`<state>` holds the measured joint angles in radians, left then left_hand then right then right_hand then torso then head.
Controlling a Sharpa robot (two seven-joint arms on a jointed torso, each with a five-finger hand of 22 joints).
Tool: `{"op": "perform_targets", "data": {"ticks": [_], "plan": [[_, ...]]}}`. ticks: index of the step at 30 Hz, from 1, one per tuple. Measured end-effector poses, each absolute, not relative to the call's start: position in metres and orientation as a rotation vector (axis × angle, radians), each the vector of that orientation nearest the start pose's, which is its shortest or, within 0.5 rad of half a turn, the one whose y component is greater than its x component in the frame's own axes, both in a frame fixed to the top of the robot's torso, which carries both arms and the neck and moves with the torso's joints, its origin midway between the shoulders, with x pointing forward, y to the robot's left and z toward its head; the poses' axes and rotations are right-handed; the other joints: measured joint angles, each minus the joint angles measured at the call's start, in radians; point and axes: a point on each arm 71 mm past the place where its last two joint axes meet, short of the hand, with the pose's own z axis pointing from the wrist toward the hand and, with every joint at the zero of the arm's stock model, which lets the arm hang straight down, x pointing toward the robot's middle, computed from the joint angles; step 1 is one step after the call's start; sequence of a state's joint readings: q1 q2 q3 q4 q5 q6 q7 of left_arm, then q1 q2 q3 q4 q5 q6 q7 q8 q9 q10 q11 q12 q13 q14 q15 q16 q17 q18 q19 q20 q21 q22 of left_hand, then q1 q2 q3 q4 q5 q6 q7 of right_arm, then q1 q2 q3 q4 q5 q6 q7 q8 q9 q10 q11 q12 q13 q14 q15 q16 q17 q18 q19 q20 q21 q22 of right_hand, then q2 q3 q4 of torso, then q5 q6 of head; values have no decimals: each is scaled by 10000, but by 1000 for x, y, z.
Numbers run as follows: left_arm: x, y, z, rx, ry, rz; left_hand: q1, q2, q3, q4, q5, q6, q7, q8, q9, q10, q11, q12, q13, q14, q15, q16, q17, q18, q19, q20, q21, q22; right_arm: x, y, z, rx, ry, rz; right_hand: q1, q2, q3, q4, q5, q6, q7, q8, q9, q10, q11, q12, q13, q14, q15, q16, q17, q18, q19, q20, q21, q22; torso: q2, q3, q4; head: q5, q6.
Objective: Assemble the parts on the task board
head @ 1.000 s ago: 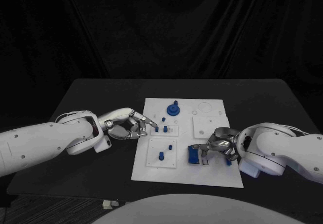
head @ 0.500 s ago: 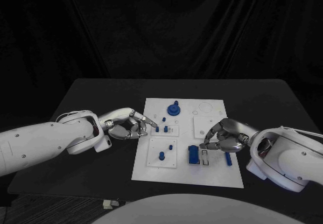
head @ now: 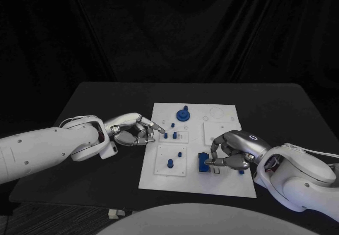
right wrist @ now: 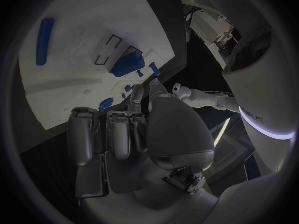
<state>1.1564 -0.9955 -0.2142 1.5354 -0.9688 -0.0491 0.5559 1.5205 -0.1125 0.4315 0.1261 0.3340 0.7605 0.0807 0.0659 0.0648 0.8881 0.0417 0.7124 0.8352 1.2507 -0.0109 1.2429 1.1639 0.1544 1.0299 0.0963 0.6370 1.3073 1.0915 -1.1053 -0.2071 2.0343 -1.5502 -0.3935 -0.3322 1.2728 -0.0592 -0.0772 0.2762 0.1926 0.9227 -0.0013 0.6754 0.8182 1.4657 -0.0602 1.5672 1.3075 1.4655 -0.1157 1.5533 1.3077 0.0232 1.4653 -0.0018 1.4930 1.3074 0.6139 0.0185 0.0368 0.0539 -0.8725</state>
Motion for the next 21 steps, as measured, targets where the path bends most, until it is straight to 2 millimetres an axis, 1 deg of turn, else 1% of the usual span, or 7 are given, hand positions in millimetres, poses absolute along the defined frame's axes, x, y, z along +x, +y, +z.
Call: {"op": "perform_targets", "data": {"ticks": [4, 5, 6, 11, 17, 19, 21], "plan": [[418, 246, -250, 237, 18795, -13884, 0, 0, 8, 9, 18, 27, -2, 0, 11, 0, 0, 0, 1, 0, 0, 0, 0, 0, 0, 0, 0, 0, 331, -184, -237, -1644, 18679, 6980, 67, -67, -54, 54, -76, -160, -59, 559, 554, 30, -46, 0, -1, 22, -50, 0, 0, 1, 16, -17, 0, 0, 9, 4, -1, -6, 0], [418, 246, -250, 236, 18797, -13884, 0, 0, 9, 9, 18, 27, -2, 0, 11, 0, 0, 0, 1, 0, 0, 0, 0, 0, 0, 0, 0, 0, 330, -183, -239, -1729, 18665, 6968, 146, -146, -54, 54, -76, -218, -116, 812, 811, 29, -44, 0, -1, -6, -78, 0, 0, 1, 16, -17, 0, 0, 10, 6, -2, -12, 0], [418, 247, -250, 236, 18798, -13883, 0, 0, 8, 9, 18, 27, -2, 0, 11, 0, 0, 0, 1, 0, 0, 0, 0, 0, 0, 0, 0, 0, 330, -182, -240, -1787, 18656, 6955, 153, -153, -78, 78, -76, -266, -85, 970, 977, -10, -82, 0, -1, -13, -85, 0, 0, 1, -8, -40, 0, 0, 11, 7, -2, -18, 0], [418, 247, -250, 235, 18805, -13887, 0, 0, 8, 9, 18, 27, -2, 0, 11, 0, 0, 0, 2, 0, 0, 0, 0, -1, 0, 0, 0, 0, 329, -179, -246, -2006, 18676, 6875, 207, -100, -82, 82, -76, -150, -206, 1919, 1909, 12, -171, 0, -1, 25, -122, 0, -1, 1, 16, -90, -70, -1, 8, 5, -1, -30, 0], [418, 247, -250, 229, 18813, -13885, 0, 0, 8, 8, 18, 26, -2, 0, 11, 0, 0, 0, 4, 0, 0, 0, 0, 0, 0, 0, 0, 0, 328, -178, -251, -2121, 18737, 6684, 446, 29, -50, 50, 355, -135, -213, 2201, 2334, -8, -221, 0, -1, -11, -158, 0, -1, 1, 16, -160, -107, -1, 0, 1, 9, -18, 0], [418, 247, -250, 229, 18816, -13886, 0, 0, 8, 8, 18, 27, -2, 0, 11, 0, 0, 0, 4, 0, 0, 0, 0, 0, 0, 0, 0, 0, 328, -178, -252, -2143, 18747, 6633, 603, 59, -38, 37, 720, -145, -223, 2250, 2438, -8, -221, 0, -1, 13, -182, 0, -1, 2, 17, -161, -107, -1, -3, 0, 11, -25, 0], [418, 247, -250, 230, 18818, -13889, 0, 0, 8, 8, 18, 26, -2, 0, 10, 0, 0, 0, 4, 0, 0, 0, 0, 0, 0, 0, 0, 4, 328, -178, -253, -2152, 18747, 6592, 734, 81, -10, 9, 1507, -208, -286, 2250, 2506, -8, -221, 0, -2, 24, -193, 0, -2, 2, 17, -160, -107, -1, -4, 0, 12, -30, 0]]}}
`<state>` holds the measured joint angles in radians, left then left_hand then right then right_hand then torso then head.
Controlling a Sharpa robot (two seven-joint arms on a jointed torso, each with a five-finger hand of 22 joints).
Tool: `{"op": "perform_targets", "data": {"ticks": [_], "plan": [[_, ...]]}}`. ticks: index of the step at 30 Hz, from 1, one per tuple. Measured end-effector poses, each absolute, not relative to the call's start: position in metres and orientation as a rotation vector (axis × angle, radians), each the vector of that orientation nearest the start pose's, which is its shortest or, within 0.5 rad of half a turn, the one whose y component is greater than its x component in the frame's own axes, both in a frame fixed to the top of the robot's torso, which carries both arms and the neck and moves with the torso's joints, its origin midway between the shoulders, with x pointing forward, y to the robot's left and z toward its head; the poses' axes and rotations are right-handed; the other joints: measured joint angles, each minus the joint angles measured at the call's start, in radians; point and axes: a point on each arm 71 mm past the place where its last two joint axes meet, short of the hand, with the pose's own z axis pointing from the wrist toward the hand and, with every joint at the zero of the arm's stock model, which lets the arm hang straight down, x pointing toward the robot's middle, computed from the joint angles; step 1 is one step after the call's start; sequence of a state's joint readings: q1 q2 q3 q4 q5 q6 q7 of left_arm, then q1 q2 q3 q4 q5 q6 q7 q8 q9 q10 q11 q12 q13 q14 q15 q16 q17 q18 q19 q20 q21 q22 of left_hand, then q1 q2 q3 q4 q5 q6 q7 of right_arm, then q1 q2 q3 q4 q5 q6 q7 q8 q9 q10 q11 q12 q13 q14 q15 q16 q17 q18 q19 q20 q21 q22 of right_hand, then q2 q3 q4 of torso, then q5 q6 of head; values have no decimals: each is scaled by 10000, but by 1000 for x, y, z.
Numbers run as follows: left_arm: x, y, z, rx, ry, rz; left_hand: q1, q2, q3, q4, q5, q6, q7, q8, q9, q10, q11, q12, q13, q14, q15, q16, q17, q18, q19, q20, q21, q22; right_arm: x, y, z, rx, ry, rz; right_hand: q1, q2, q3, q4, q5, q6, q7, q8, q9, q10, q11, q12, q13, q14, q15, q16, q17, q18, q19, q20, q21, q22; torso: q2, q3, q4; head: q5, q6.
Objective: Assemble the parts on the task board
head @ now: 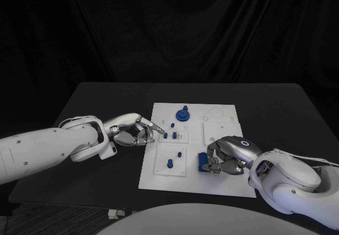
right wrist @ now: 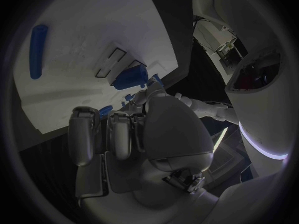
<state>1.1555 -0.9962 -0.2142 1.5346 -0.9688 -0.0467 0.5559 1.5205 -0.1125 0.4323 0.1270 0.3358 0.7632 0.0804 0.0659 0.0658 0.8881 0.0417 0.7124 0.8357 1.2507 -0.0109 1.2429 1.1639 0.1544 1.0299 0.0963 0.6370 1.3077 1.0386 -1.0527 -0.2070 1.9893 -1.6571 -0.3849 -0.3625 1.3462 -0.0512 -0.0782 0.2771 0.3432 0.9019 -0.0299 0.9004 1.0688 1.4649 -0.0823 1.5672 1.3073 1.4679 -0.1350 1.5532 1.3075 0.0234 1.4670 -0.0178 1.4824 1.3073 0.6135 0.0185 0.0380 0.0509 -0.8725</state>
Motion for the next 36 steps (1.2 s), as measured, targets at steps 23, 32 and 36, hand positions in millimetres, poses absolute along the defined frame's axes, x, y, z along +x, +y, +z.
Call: {"op": "perform_targets", "data": {"ticks": [23, 32, 36], "plan": [[417, 246, -251, 232, 18846, -13917, 0, 0, 0, 0, -1, 0, 0, 0, -2, 0, 0, 0, -10, 0, 0, 0, 0, 0, 0, 0, 0, 3, 328, -176, -257, -2358, 18889, 6488, 677, -339, 641, -87, 2022, 164, -17, -314, 260, 15, -57, 0, 6, -35, -35, 0, -1, 1, -36, -34, 0, 7, 3, -2, -1, 16, -1], [417, 247, -251, 226, 18859, -13921, 0, 0, 0, 0, -1, 53, 53, 0, -3, 0, 0, 0, -8, 0, 0, 0, 0, 0, 0, 0, 0, 1, 328, -176, -262, -2433, 19187, 6267, 131, -244, 228, 45, -713, 164, -17, -290, 502, 16, -55, 0, 5, -36, -34, 0, -1, 2, -36, -34, -39, 6, 5, -2, 6, 12, -1], [417, 247, -251, 225, 18866, -13922, 0, 0, 0, 0, 38, 235, 57, 0, 25, 5, -4, 0, -8, 0, 0, 0, 0, 0, 0, 0, 0, 1, 327, -176, -265, -2462, 19348, 6146, -255, -414, 77, 140, -2123, 164, -17, -231, 611, 16, -55, 0, 4, -36, -34, 0, -1, 1, -36, -34, -89, 6, 4, -2, 5, 23, -1]]}}
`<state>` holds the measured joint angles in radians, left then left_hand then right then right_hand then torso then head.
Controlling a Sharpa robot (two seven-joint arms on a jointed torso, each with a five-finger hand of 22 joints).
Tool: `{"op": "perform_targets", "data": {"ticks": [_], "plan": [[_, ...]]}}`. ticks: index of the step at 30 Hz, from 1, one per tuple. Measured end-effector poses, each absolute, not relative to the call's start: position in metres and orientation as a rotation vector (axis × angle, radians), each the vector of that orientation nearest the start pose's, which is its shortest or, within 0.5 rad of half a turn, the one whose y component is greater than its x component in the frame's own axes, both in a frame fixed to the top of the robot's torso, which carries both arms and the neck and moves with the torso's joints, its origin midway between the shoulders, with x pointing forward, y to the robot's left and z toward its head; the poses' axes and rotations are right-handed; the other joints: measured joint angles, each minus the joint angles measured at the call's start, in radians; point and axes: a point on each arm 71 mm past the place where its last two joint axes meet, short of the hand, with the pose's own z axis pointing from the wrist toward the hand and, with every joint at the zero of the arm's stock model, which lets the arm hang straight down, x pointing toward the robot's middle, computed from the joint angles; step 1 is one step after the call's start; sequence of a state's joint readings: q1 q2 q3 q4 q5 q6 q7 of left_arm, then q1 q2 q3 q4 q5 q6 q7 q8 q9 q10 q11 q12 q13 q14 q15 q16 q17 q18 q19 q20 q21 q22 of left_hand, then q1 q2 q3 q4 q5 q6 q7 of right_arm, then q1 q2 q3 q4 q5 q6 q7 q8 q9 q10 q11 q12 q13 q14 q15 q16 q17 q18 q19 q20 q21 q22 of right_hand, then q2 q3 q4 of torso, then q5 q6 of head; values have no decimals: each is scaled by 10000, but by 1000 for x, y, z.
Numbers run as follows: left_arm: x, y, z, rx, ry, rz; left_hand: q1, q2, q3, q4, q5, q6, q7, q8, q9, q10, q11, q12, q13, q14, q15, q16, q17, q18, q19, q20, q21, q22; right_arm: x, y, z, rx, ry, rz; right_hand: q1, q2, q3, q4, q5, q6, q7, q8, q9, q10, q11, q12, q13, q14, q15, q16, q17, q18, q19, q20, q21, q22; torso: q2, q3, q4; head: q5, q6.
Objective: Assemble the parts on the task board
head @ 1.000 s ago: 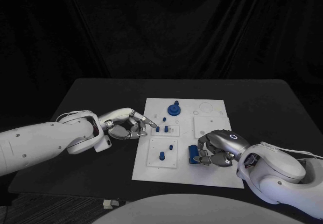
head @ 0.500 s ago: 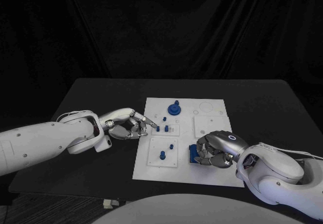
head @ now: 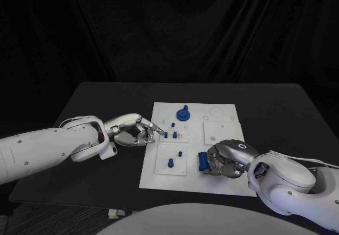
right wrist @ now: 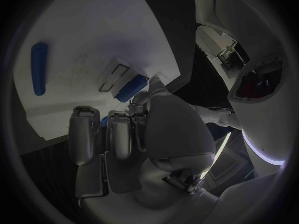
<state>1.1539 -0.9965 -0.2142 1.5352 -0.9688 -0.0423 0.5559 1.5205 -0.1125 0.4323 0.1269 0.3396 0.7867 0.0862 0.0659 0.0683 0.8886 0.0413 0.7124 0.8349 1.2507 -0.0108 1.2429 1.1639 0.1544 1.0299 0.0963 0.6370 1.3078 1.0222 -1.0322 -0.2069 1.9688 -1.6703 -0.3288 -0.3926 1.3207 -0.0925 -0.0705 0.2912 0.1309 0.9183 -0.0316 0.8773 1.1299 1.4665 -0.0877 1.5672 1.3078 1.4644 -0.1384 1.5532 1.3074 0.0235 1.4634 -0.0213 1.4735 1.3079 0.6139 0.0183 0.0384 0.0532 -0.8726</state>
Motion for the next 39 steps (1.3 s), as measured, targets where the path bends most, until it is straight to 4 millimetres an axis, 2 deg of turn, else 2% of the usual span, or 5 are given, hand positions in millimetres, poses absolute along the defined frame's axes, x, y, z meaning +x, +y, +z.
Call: {"op": "perform_targets", "data": {"ticks": [19, 23, 30, 35, 39], "plan": [[417, 247, -252, 204, 18911, -13919, -38, 38, 0, 0, 0, 211, 68, 56, 19, 47, -14, 0, -16, 0, 0, 0, 0, 0, 0, 0, 0, -1, 321, -201, -249, -2041, 19265, 5737, -1725, -604, -1263, 60, -777, -486, 16, -649, -248, 3, -71, 0, -2, 0, 0, 0, 0, 1, 36, -36, -66, -2, -1, 0, -7, 37, 0], [417, 248, -252, 197, 18918, -13904, -38, 38, 0, 0, 0, 212, 68, 56, 19, 47, -14, 0, -16, 0, 0, 0, 0, 1, 0, 0, 0, -1, 333, -214, -224, -1617, 18781, 5505, -2275, 845, -936, -52, 1407, -569, 218, -2173, -1589, -2, 93, 0, -2, 11, 11, 39, -1, 1, 45, -11, 78, -3, -1, 0, -11, 13, 0], [417, 247, -252, 205, 18927, -13913, -38, 38, 0, 0, 0, 211, 68, 56, 19, 47, -14, 0, -14, 0, 0, 0, 0, 1, 0, 0, 0, -1, 360, -237, -189, -779, 19011, 4268, -1902, 1264, -1064, -46, 4599, 409, 744, -5430, -5037, 0, 541, 0, -3, 7, 404, 38, -1, 1, 33, 359, 176, -3, -5, 0, -11, -39, 0], [418, 247, -253, 212, 18931, -13923, -38, 38, 0, 0, -1, 211, 68, 56, 19, 48, -13, 0, -13, 0, 0, 0, 0, 0, 0, 0, 0, -2, 374, -250, -188, -873, 19899, 3040, -1427, 1386, -1114, -197, 4115, 938, 822, -6298, -6076, -32, 582, 0, -4, 7, 404, 31, -1, 1, 34, 360, 176, -4, -5, 0, -11, -43, 0], [418, 247, -253, 214, 18933, -13929, -38, 38, 0, 0, -1, 211, 68, 56, 18, 60, -1, -1, -13, 0, 0, 0, 0, 1, 0, 0, 0, -2, 382, -254, -194, -1297, 20769, 2094, -921, 1353, -927, -359, 1038, 1343, 844, -6739, -6664, 0, 612, 0, -3, 7, 404, -49, -1, 1, 34, 360, 69, -4, -5, 0, -7, -22, 0]]}}
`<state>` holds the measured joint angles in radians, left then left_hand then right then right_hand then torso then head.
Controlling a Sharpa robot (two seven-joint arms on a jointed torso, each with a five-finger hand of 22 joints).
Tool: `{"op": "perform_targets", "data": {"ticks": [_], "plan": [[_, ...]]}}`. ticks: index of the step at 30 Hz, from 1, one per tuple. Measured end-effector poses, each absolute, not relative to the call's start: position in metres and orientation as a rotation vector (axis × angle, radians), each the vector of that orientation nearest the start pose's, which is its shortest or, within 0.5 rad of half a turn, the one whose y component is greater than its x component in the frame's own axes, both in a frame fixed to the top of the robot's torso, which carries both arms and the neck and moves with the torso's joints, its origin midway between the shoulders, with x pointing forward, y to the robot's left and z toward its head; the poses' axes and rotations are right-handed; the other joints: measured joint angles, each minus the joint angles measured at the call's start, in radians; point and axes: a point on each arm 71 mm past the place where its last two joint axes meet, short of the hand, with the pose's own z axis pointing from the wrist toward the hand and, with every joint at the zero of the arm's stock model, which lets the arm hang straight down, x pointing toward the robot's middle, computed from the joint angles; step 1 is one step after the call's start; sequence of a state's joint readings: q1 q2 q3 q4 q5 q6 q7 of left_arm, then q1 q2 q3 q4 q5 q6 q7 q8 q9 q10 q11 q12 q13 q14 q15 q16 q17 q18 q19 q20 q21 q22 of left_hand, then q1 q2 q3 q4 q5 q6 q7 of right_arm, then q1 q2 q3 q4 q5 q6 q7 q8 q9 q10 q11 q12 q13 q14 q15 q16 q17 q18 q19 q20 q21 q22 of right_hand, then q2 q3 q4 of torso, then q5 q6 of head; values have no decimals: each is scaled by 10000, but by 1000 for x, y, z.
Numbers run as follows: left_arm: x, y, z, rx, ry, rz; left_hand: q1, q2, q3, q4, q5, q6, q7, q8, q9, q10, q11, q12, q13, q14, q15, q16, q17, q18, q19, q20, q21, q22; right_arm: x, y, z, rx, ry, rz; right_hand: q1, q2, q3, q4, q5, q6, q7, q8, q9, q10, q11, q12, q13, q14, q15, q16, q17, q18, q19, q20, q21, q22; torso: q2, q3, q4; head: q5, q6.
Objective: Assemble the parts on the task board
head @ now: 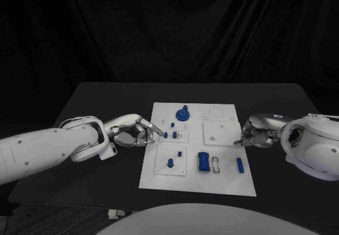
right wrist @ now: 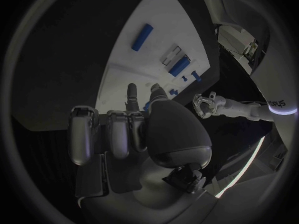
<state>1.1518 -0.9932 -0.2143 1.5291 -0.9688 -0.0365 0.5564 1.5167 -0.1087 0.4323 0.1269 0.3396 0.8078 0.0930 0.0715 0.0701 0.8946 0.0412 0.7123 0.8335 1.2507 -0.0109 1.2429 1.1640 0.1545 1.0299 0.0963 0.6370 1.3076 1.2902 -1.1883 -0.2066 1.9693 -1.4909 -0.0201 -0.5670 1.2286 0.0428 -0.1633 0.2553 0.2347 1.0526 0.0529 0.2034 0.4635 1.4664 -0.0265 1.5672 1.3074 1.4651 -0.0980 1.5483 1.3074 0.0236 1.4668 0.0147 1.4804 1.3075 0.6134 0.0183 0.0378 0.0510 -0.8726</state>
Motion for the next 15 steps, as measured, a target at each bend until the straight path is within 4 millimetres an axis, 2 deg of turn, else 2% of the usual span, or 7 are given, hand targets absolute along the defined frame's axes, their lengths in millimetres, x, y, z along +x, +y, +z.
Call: {"op": "perform_targets", "data": {"ticks": [2, 4, 9, 15], "plan": [[417, 247, -253, 213, 18935, -13929, 0, 0, 0, 0, 0, 0, 0, 0, 0, 0, 0, 0, 0, 0, 0, 0, 0, 0, 0, 0, 0, 0, 385, -256, -197, -1475, 21068, 1756, -18, -28, 168, 117, -477, 118, 14, -107, -160, 0, 0, 0, 0, 0, 0, 0, 0, 0, 0, 0, 0, 0, -1, -1, 2, 1, 0], [417, 247, -253, 213, 18937, -13929, 0, 0, 0, 0, 0, 0, 0, 0, 0, 0, 1, 0, 0, 0, 0, 0, 0, 0, 0, 0, 0, 0, 389, -258, -199, -1637, 21362, 1385, -169, -87, 288, 238, -583, 207, -28, -146, -263, 0, 0, 0, 0, 0, 0, -37, 0, 0, 0, 0, -35, 0, -5, -3, 2, -12, 0], [418, 245, -253, 231, 18938, -13950, 0, 0, 0, 0, 0, 0, 0, 0, 0, 1, 1, 0, 1, 0, 0, 0, 0, 0, 0, 0, 0, -1, 394, -261, -204, -1961, 21858, 790, -612, 106, 354, 303, -332, 598, -126, -146, -415, 0, 0, 0, -1, 0, 0, -38, 0, 0, 0, 0, -36, -1, -4, -8, 8, -45, 0], [418, 244, -253, 249, 18941, -13972, 0, 0, 0, 0, 0, 0, 0, 0, -1, 1, 1, 0, 2, 0, 0, 0, 0, 0, 0, 0, 0, -1, 397, -259, -210, -2298, 22350, 420, -1002, 202, 411, 303, -310, 926, -165, -235, -595, 0, 0, 0, -1, 0, -1, -156, 0, 0, 0, 0, -96, -1, 5, -5, 8, -84, 0]]}}
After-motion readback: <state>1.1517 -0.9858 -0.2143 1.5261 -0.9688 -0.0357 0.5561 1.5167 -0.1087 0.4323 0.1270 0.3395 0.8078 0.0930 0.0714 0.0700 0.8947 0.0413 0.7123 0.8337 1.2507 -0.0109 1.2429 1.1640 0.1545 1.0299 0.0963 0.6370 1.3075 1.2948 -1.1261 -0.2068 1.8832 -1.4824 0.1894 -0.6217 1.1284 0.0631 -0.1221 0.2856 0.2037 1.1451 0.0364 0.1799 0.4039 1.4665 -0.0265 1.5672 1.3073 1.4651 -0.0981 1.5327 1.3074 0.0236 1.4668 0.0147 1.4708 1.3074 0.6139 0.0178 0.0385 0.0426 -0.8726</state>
